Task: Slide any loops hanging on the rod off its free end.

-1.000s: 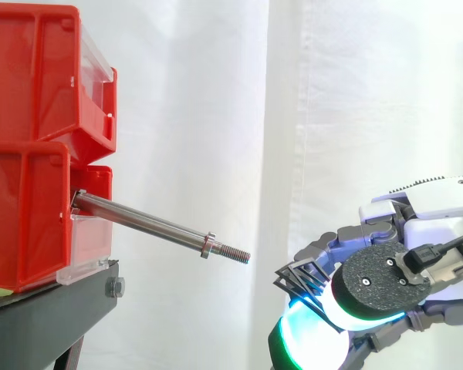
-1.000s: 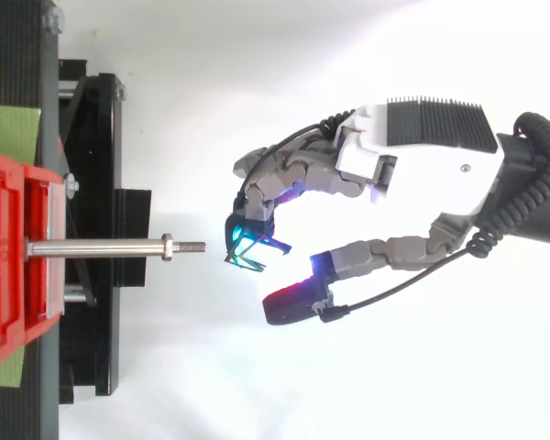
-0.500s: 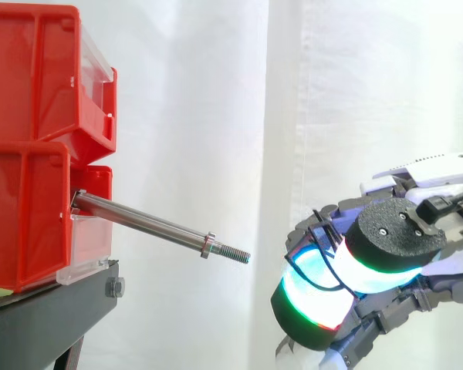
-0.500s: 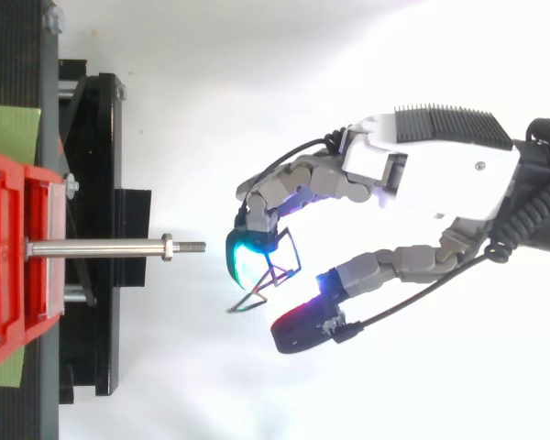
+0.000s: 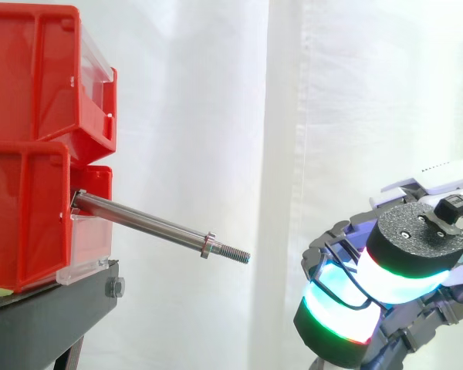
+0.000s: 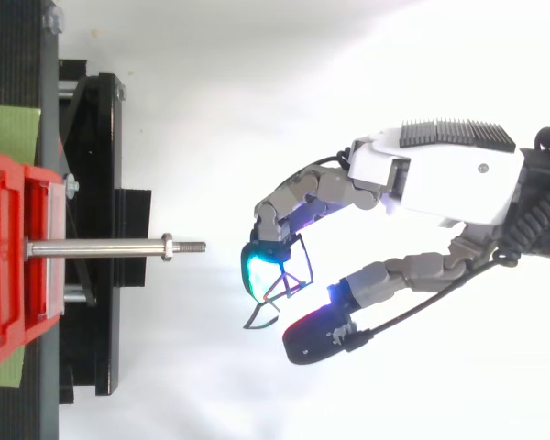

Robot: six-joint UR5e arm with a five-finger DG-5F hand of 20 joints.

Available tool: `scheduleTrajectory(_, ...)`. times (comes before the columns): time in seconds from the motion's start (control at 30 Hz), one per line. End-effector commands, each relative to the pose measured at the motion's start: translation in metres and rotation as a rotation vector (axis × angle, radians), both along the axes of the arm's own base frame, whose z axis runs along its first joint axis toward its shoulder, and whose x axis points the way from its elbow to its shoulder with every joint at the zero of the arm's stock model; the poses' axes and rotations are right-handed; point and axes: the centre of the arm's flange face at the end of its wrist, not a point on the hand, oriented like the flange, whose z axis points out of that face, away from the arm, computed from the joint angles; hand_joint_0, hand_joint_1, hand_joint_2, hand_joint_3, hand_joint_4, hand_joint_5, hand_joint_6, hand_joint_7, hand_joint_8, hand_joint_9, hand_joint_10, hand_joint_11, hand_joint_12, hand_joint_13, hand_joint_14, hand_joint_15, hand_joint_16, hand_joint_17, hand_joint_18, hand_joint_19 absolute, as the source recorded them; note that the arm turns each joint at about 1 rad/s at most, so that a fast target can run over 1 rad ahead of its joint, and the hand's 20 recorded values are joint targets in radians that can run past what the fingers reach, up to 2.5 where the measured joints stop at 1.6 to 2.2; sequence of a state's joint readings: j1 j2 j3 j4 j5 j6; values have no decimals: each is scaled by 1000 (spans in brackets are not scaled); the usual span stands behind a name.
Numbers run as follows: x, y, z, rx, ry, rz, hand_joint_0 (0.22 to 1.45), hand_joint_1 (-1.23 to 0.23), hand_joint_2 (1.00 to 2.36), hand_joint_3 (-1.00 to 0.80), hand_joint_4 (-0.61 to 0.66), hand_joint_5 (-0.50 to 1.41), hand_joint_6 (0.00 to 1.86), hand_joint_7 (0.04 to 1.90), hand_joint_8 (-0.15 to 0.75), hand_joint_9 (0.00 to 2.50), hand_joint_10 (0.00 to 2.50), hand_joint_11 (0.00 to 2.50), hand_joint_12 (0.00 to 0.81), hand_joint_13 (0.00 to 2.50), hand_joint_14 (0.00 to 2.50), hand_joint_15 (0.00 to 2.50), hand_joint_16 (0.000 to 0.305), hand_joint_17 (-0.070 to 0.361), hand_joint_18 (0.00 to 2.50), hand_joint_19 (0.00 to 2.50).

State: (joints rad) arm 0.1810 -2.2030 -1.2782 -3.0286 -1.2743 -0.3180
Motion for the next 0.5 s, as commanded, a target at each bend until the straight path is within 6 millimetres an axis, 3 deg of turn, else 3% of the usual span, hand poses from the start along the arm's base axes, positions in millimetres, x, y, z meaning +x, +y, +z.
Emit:
scheduleTrajectory(0.0,-2,1,-2,15,15,-2,620,-671,1003,-468,83,-167,913,1013,260,763,20,487,369,527,11,263,53,118,514,407)
scheduleTrajectory(0.27,-2,3,-1,39,13,-5,598,-610,1014,-336,90,-156,901,1045,262,778,18,487,372,531,13,278,53,120,506,423)
scheduleTrajectory(0.37,-1,5,0,45,8,-4,606,-681,1021,-215,98,-178,909,1015,271,749,20,493,377,530,11,275,54,121,509,417)
scheduleTrajectory(0.47,2,5,5,50,-1,-6,653,-778,1019,-266,52,-200,922,936,258,701,19,500,380,527,13,269,54,122,520,394)
